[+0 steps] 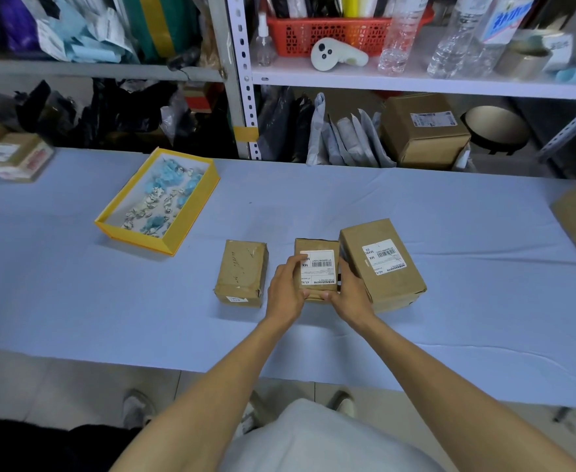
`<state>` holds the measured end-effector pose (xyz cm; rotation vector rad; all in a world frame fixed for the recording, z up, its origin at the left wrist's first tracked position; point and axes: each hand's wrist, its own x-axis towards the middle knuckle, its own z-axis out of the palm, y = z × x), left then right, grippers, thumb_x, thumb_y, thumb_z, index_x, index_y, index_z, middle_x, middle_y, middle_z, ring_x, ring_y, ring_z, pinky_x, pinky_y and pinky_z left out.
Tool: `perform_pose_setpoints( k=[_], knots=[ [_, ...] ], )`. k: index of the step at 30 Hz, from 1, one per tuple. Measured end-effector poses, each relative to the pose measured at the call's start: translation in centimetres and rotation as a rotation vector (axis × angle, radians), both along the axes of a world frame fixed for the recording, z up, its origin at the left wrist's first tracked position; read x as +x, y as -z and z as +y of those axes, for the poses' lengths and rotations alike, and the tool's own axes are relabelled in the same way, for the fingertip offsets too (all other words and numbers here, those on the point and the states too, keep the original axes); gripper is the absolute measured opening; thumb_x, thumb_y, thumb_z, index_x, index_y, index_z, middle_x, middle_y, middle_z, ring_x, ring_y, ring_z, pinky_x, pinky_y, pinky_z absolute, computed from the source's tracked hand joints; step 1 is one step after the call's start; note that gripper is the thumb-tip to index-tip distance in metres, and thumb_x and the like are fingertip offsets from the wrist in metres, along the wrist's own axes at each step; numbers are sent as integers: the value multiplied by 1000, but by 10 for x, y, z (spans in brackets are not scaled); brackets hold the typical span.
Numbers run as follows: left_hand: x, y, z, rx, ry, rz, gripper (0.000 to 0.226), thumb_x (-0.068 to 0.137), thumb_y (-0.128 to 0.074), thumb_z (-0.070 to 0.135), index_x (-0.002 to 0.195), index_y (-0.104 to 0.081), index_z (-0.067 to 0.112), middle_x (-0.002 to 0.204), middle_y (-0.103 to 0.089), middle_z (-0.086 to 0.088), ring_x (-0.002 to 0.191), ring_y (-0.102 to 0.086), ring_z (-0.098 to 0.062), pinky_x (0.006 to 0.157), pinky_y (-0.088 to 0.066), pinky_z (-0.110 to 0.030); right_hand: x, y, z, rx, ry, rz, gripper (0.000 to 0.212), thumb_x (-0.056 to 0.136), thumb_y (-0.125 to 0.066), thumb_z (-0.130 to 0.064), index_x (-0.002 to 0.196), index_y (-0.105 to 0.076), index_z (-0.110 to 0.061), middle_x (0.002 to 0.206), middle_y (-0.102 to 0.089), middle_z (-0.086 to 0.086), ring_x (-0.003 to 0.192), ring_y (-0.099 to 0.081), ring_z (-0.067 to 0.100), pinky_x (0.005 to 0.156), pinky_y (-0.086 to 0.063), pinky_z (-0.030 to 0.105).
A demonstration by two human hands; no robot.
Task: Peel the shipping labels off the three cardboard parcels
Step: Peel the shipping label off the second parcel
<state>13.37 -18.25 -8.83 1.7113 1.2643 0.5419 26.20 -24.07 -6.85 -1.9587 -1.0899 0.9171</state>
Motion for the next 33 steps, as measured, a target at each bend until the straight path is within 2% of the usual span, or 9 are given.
perform_pose_setpoints(
  k=[6,12,16,19,23,25,33],
  knots=[
    [-3,0,1,6,22,-3,81,72,-70,0,138,-39,35,126,-54,-3,115,-53,-20,99,-47,-39,1,1,0,14,-8,12,76,75,-69,6,141,-39,-15,126,-62,6,113,-61,24,95,-50,36],
    [-4,-2,2,7,25,-14,80,72,-73,2,137,-40,34,125,-53,-5,114,-55,-21,98,-49,-41,1,0,-1,30,-10,18,76,76,-67,8,142,-38,-14,126,-62,7,111,-61,24,91,-48,29],
    [-3,-5,2,12,36,17,73,74,-71,0,133,-43,33,126,-51,-4,115,-55,-21,97,-49,-39,1,1,-1,28,-6,14,77,75,-68,8,142,-39,-14,125,-63,8,110,-62,25,93,-51,36],
    [-2,-5,1,20,39,59,66,78,-69,0,130,-45,31,124,-49,-3,116,-54,-21,94,-49,-31,2,2,-1,22,-5,13,77,74,-68,6,142,-40,-17,122,-63,4,109,-63,25,94,-52,37],
    [-4,-3,0,22,59,47,82,81,-69,4,146,-30,33,125,-48,-6,115,-51,-18,96,-43,-29,2,1,-2,28,-26,11,76,75,-69,1,142,-39,-19,120,-61,-2,110,-62,23,95,-52,40],
    [-4,-4,0,10,72,79,84,83,-68,5,149,-25,32,125,-48,-7,116,-50,-19,97,-40,-28,2,0,-2,26,-34,12,75,76,-69,0,142,-38,-20,124,-61,-2,111,-61,22,96,-51,40],
    [-2,-6,0,32,80,135,78,84,-67,6,148,-28,25,130,-48,-8,122,-48,-22,97,-38,-27,3,-1,-2,42,-46,11,76,77,-69,3,144,-38,-17,119,-61,-3,104,-60,16,93,-51,34]
  ],
)
